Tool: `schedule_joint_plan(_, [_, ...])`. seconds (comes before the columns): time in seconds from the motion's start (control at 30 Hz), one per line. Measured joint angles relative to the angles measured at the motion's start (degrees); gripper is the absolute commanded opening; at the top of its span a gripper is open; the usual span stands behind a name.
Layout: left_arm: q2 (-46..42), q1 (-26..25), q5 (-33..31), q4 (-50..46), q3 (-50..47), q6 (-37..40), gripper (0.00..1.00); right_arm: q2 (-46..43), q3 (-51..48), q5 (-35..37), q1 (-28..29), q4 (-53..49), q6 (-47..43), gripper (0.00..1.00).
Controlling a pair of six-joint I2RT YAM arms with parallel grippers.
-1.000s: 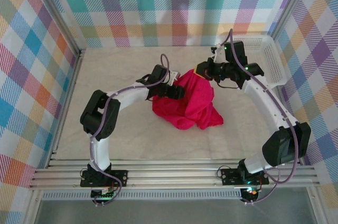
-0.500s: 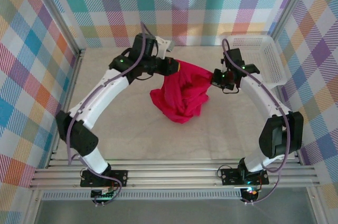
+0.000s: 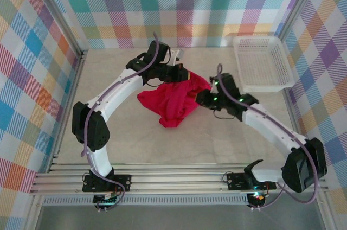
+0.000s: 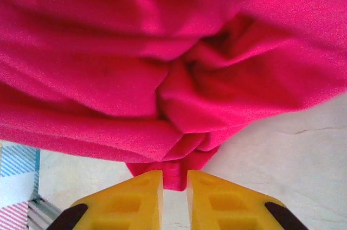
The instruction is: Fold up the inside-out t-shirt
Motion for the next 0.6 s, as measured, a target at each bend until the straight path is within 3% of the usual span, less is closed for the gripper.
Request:
schedule_joint_plan(0.2, [-0.02,-0.07,-0.04,-0.96,2.84,-1.73,0.00,16.31,2.95,2.21,2.47,13.62,5.66,0.12])
schedule_joint_plan(0.27, [-0.26,-0.17,-0.04,-0.98,3.45,-2.38,0.00,22.56,7.61,2.47,2.47,16.76,6.54,0.16])
schedule_joint_plan(0.3, [-0.42,-0.22,-0.04,-0.96,3.50,-2.78,0.00,24.79,9.57,2.43,2.47,18.38,7.06,0.25])
schedule_joint_plan(0.37, [-0.92,0.20,-1.57,-0.68,3.54,-3.69,0.00,29.00,13.40,2.38,2.62,22.69,8.92,0.54])
schedule_joint_plan(0.43, [-1.38,1.11,-2.80,-0.68,3.63,-4.72,0.00,32.17,16.50,3.19,3.13,25.90,10.86,0.69])
schedule_joint_plan(0.6, [-1.90,2.12,-6.75,-2.01,4.26,-6.86,0.00,37.79,21.09,8.24,3.69,31.41,18.05,0.83])
